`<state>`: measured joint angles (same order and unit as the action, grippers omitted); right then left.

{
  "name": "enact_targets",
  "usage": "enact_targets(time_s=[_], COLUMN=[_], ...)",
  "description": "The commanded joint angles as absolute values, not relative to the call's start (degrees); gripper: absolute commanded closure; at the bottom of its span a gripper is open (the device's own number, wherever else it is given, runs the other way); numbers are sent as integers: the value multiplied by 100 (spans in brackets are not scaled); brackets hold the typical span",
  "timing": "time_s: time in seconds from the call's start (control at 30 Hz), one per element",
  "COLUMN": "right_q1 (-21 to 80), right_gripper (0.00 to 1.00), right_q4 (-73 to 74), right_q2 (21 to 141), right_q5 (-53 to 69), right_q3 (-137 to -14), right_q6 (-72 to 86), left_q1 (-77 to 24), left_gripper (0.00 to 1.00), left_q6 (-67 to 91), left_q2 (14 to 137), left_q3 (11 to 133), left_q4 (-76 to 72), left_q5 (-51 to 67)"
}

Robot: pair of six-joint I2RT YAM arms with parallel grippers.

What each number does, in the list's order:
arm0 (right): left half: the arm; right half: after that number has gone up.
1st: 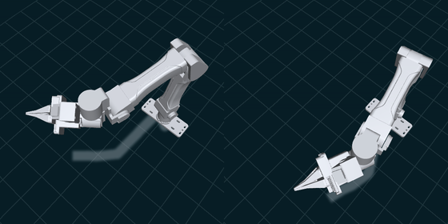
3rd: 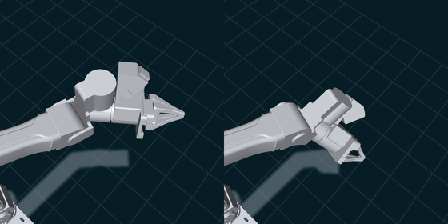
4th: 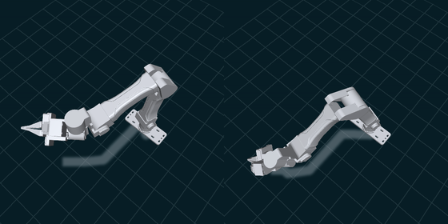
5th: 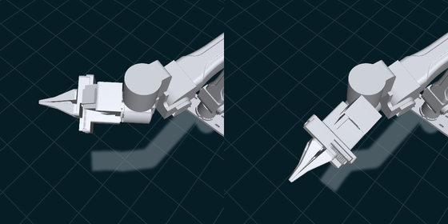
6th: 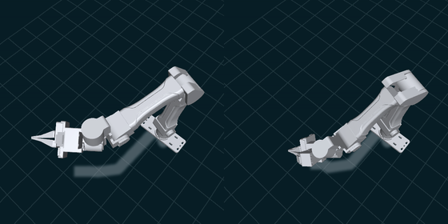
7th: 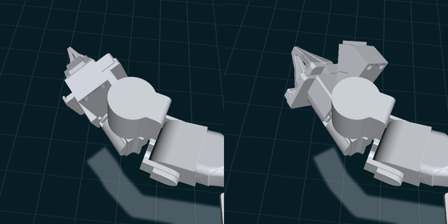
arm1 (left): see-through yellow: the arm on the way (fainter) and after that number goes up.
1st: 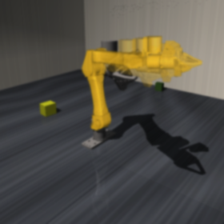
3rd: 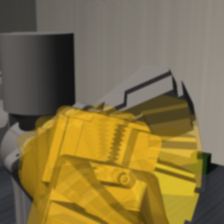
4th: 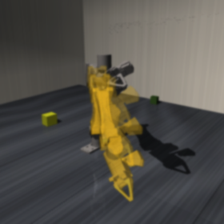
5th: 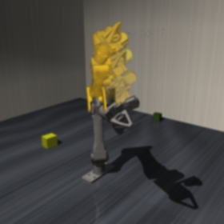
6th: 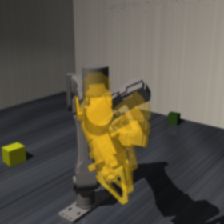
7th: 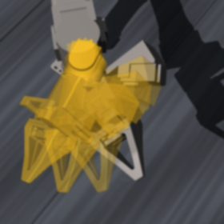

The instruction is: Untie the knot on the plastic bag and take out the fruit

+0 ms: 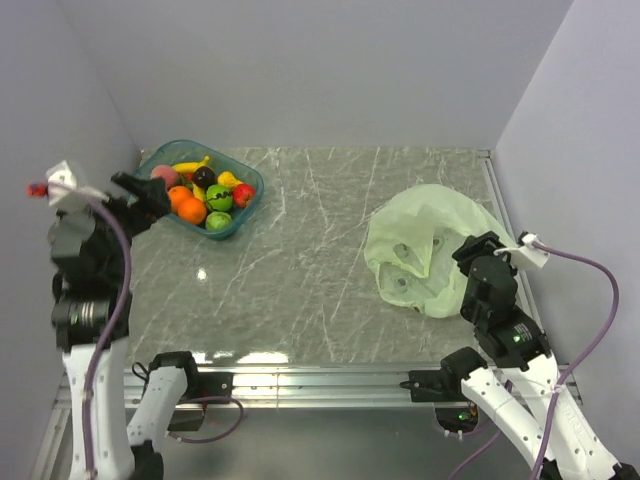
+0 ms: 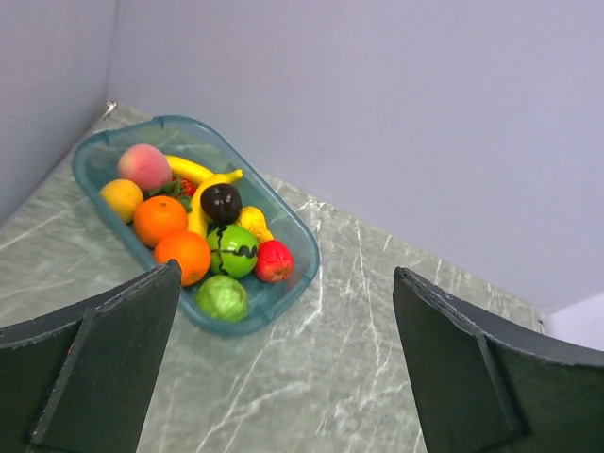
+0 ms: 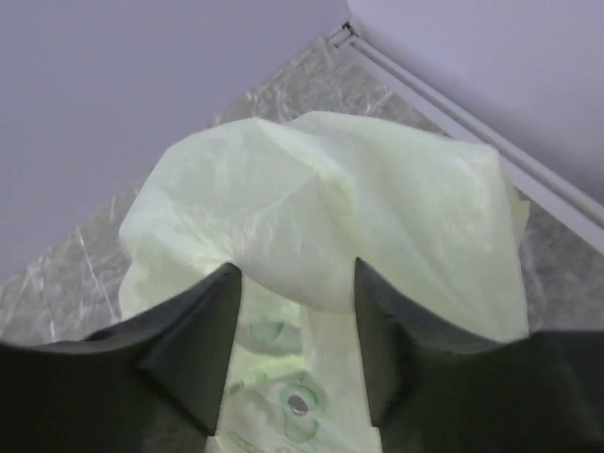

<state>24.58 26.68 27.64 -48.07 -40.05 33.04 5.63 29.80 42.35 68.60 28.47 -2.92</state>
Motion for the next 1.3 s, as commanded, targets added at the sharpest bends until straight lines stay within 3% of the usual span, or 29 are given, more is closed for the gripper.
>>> enact_targets(time_s=[0.0,0.13,0.27,0.4,0.8,1.27], right_q1=[2435,2426,2426,2426,2426,2434], right_gripper=[33,19,14,9,6,6], right_q4=[3006,2839,2655,2216,1706,1687], right_q2=[2532,1997,1478,863,-509,-422], right_q5=[-4940,-4492,-4176,-3982,-3595,-3568], right_q3=[-3911,-4147,-4368,-4395,-3745,-3612], right_q6=[3595,3131,2734,2137,1275,1265], left_q1=[440,247,-270,-580,-932,-1151], left_gripper=[1,1,1,1,1,2], left_q6=[2593,2207,2118,1978,2197,2277], left_q2=[3693,2710,2215,1952,1258,685], left_q3=[6908,7276,7751,7480,6768,6223], left_q4=[4006,4754,5282,5221,4870,4166], left_q5=[-448,-1123,-1887,-2583,-3480,-3524])
